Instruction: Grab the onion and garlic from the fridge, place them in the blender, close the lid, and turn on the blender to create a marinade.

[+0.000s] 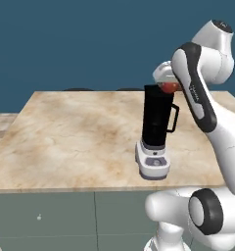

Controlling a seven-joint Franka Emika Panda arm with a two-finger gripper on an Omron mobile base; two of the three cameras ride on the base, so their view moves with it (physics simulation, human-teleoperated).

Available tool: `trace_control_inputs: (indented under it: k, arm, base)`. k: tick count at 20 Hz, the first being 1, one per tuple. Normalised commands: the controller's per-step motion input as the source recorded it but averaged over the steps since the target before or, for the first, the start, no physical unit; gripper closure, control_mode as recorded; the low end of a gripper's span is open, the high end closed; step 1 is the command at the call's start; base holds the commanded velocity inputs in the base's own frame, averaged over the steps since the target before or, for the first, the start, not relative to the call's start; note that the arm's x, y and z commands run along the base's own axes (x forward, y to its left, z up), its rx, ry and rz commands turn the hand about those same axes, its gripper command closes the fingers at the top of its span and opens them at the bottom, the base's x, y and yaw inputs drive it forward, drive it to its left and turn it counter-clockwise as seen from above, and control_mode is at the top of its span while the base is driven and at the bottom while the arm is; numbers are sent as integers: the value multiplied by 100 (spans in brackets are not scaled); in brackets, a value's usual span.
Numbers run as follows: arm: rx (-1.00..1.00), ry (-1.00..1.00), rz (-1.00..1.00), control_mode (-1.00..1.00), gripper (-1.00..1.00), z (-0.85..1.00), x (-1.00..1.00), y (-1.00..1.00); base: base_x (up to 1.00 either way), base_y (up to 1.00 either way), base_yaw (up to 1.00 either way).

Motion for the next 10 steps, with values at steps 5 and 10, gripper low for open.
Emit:
trace_control_inputs:
  k: [5,10]
  arm:
    - [0,17,0,-100,100,0,92,0]
    - [-1,20,0,-100,100,-23,67,0]
  base:
    - [0,0,0]
    - [0,0,0]
